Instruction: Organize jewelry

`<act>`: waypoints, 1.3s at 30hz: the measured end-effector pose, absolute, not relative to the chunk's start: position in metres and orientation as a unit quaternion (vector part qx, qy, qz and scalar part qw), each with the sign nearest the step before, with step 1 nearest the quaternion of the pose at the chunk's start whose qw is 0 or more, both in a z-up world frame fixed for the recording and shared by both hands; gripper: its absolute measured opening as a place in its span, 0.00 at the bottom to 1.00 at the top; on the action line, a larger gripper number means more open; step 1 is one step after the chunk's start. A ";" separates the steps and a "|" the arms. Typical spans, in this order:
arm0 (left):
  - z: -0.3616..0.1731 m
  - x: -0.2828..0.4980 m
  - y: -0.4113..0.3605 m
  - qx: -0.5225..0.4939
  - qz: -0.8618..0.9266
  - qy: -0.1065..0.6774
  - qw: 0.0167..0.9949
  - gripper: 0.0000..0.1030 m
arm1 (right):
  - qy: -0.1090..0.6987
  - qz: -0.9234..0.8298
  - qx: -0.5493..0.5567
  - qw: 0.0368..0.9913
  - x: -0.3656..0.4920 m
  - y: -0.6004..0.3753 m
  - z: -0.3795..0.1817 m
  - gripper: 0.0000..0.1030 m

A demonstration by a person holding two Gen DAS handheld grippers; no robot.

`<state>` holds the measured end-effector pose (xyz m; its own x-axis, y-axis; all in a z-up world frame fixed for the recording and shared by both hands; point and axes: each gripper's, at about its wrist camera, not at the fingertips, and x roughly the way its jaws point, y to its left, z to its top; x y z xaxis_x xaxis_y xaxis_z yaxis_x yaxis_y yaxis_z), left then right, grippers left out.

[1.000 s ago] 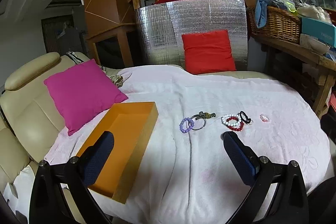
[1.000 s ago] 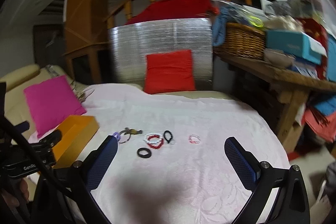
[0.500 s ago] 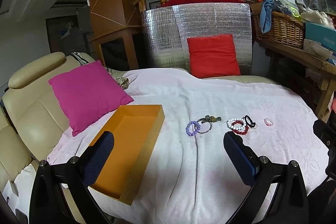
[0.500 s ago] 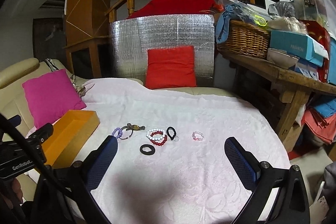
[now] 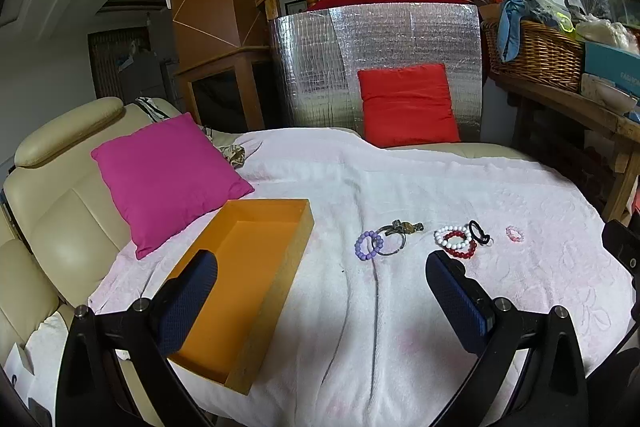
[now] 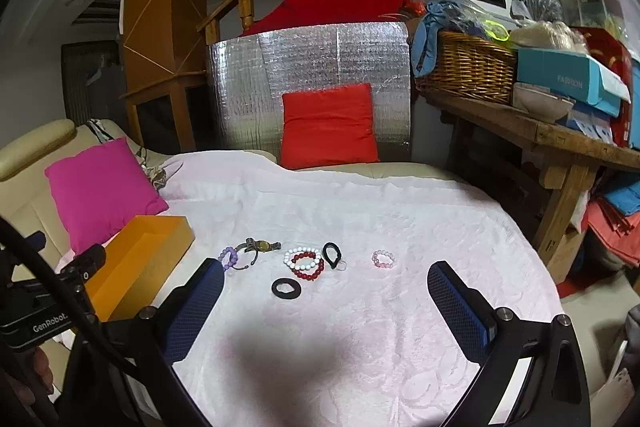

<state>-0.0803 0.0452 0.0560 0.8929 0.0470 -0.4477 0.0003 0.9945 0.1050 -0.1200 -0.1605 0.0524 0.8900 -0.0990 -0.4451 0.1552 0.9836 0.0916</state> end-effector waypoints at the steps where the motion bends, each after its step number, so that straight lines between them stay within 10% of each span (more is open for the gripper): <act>1: 0.056 -0.080 0.046 0.051 0.012 0.231 0.972 1.00 | 0.226 -0.066 0.066 0.970 -0.119 -0.162 0.052 1.00; 39: 0.048 -0.062 0.051 0.009 -0.046 0.242 0.969 1.00 | 0.232 -0.016 0.128 0.964 -0.102 -0.199 0.052 1.00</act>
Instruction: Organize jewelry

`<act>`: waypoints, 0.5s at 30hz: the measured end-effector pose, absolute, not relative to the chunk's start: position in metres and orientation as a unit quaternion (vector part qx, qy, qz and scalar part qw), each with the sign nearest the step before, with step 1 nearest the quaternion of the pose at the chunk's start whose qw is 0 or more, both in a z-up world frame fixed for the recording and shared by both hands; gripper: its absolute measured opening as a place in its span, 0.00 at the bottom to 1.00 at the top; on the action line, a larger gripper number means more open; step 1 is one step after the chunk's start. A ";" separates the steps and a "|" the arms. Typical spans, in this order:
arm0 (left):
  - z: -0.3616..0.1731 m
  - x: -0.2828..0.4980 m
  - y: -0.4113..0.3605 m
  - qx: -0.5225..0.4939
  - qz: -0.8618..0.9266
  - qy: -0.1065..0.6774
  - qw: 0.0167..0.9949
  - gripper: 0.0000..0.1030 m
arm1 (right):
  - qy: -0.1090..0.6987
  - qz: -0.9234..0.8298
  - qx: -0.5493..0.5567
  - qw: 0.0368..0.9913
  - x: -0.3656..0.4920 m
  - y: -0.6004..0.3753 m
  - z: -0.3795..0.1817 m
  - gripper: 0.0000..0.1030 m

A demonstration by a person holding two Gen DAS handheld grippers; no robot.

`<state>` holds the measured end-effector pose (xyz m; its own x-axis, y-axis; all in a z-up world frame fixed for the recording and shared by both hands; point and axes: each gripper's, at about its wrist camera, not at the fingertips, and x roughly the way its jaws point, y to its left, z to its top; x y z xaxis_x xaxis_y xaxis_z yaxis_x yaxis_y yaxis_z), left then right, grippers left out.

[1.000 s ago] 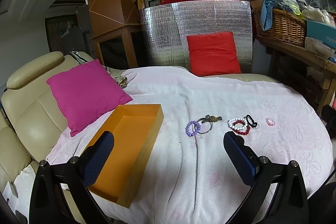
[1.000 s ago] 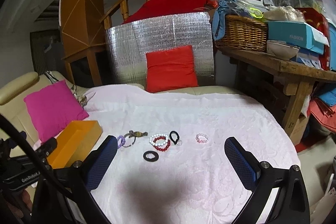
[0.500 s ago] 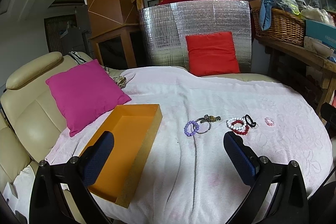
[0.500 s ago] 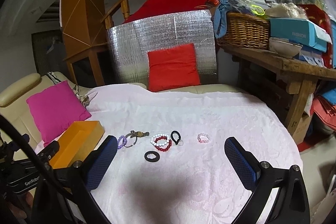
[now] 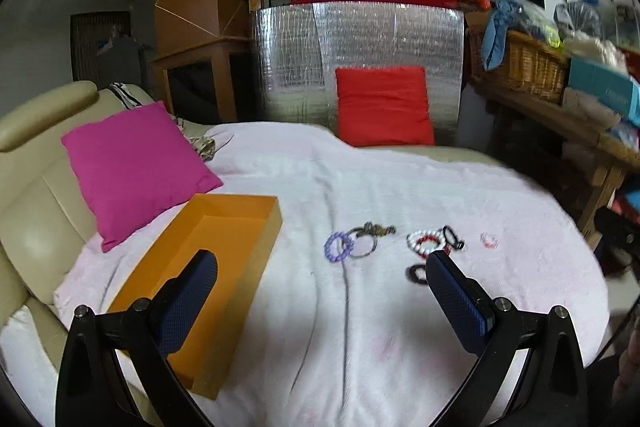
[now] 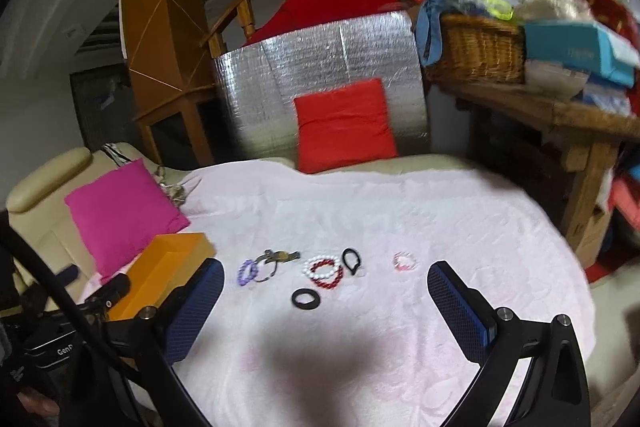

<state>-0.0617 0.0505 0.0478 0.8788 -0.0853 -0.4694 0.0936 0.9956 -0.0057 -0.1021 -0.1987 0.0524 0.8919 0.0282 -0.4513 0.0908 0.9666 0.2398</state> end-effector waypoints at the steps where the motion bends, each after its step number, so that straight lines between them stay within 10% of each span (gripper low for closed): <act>1: 0.047 -0.060 0.053 0.003 -0.050 0.237 0.970 1.00 | 0.240 -0.024 0.131 0.961 -0.098 -0.206 0.049 1.00; 15: -0.039 0.044 0.034 0.012 -0.016 0.339 0.940 1.00 | 0.360 0.010 0.204 0.910 0.003 -0.280 -0.031 1.00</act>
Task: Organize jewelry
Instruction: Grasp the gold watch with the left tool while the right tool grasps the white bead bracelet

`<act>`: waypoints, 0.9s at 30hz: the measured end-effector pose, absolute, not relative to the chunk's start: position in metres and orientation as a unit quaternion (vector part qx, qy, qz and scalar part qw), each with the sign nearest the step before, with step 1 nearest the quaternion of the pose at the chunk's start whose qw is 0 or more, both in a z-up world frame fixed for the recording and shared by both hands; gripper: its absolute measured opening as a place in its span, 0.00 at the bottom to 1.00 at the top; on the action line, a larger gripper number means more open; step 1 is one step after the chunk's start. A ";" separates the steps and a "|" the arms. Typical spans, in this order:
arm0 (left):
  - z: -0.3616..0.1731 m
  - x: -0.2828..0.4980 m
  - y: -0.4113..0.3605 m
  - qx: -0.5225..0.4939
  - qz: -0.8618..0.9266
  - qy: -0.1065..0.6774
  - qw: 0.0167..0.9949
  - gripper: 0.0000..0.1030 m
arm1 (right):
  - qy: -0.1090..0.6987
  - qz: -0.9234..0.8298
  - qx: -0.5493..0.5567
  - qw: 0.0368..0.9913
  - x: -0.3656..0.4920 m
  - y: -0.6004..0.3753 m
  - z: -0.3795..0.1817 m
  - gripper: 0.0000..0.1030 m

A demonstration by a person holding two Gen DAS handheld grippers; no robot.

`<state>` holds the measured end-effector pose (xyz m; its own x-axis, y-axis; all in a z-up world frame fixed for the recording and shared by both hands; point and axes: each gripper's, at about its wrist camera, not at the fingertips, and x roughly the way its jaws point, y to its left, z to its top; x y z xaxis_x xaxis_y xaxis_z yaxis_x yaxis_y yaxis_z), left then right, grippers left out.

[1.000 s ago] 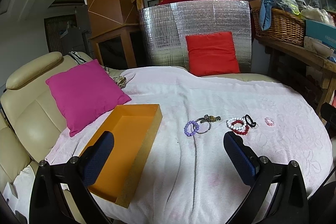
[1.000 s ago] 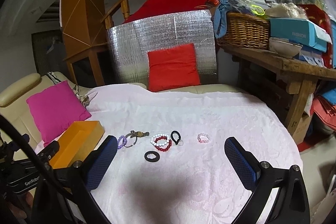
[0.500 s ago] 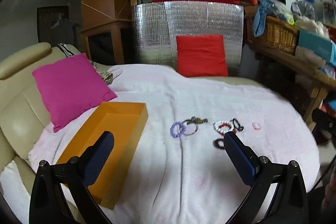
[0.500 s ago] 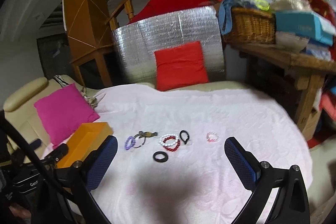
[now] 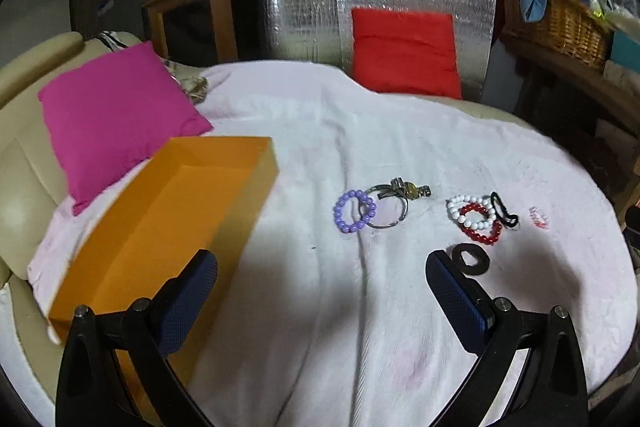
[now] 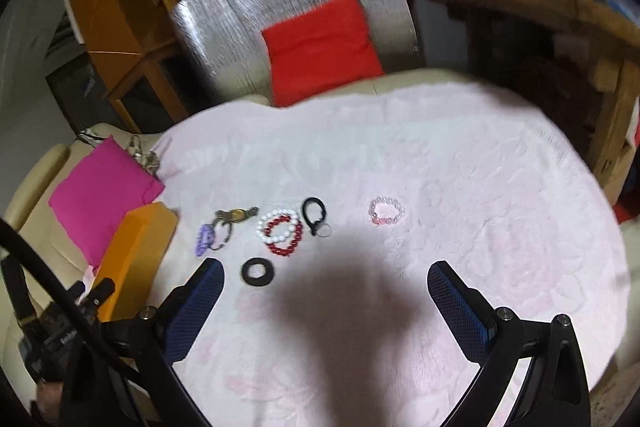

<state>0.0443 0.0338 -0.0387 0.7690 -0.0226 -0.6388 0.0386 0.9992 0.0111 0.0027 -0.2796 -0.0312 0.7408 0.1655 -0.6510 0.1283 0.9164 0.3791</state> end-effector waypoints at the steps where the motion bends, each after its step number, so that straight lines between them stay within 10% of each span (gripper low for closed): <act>1: -0.045 0.052 0.029 0.012 -0.019 0.342 0.940 1.00 | 0.364 0.026 0.219 0.905 0.013 -0.281 -0.037 0.99; 27: -0.095 0.167 -0.002 -0.009 -0.045 0.404 0.913 0.99 | 0.479 0.057 0.303 0.822 0.163 -0.242 -0.138 0.28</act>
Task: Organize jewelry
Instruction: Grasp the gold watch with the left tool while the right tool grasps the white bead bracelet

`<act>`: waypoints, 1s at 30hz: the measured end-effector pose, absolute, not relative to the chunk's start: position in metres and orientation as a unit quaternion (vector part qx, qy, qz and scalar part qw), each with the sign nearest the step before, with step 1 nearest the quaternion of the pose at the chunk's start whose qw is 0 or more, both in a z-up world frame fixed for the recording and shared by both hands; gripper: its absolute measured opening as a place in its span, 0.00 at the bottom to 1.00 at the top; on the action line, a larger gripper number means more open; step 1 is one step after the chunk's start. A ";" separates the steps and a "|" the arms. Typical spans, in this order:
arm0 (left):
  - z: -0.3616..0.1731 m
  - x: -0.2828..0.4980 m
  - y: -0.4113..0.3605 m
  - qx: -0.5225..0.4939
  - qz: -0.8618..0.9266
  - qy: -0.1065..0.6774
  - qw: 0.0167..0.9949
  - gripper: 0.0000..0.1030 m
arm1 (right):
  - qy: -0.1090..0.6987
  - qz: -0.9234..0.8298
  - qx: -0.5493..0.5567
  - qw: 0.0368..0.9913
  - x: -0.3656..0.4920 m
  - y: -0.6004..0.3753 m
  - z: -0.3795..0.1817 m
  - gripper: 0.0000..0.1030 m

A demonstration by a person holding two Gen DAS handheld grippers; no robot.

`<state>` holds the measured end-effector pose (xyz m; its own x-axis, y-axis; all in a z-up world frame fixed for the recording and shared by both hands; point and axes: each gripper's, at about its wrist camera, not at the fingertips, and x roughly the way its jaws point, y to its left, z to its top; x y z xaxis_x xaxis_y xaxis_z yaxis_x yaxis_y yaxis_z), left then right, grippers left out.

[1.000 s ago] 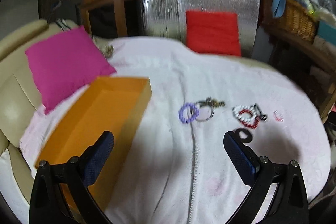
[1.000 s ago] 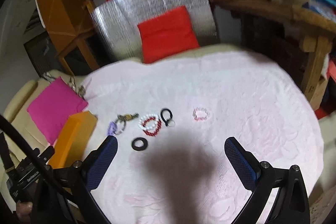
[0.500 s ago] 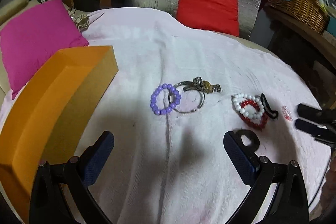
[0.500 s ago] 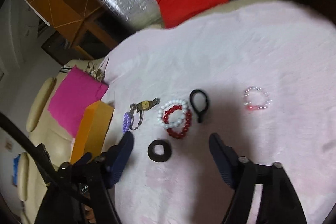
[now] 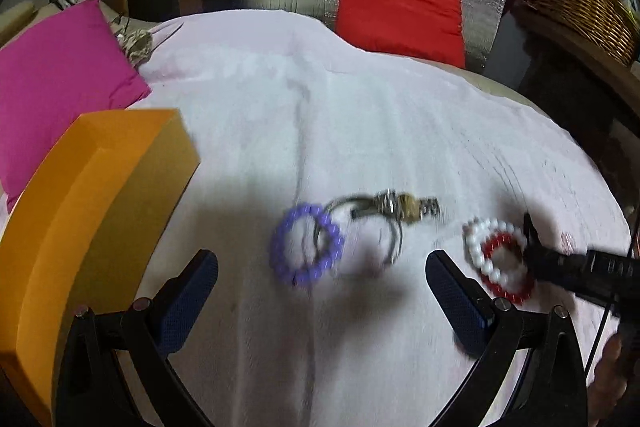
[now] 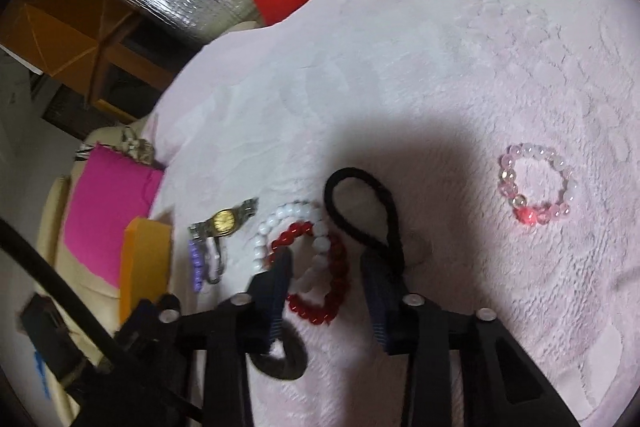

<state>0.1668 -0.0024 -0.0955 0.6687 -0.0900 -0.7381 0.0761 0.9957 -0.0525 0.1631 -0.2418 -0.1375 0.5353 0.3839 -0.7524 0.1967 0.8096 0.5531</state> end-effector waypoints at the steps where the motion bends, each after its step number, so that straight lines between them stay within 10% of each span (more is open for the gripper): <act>1: -0.096 0.171 -0.004 -0.008 -0.048 0.403 0.914 0.99 | 0.479 0.052 0.297 0.825 0.164 -0.240 -0.138 0.25; 10: -0.104 0.202 -0.021 -0.018 -0.109 0.408 0.906 0.56 | 0.451 0.053 0.281 0.845 0.154 -0.253 -0.128 0.09; 14: -0.108 0.205 -0.030 -0.015 -0.138 0.414 0.900 0.15 | 0.442 0.063 0.298 0.844 0.149 -0.262 -0.123 0.09; 30: -0.046 0.154 -0.025 -0.056 -0.265 0.352 0.896 0.14 | 0.419 0.083 0.349 0.834 0.133 -0.287 -0.114 0.10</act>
<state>0.1542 -0.0254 -0.0460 0.6119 -0.5141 -0.6010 0.4349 0.8534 -0.2873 0.1334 -0.2873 -0.1137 0.6343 0.4321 -0.6411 0.1541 0.7419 0.6526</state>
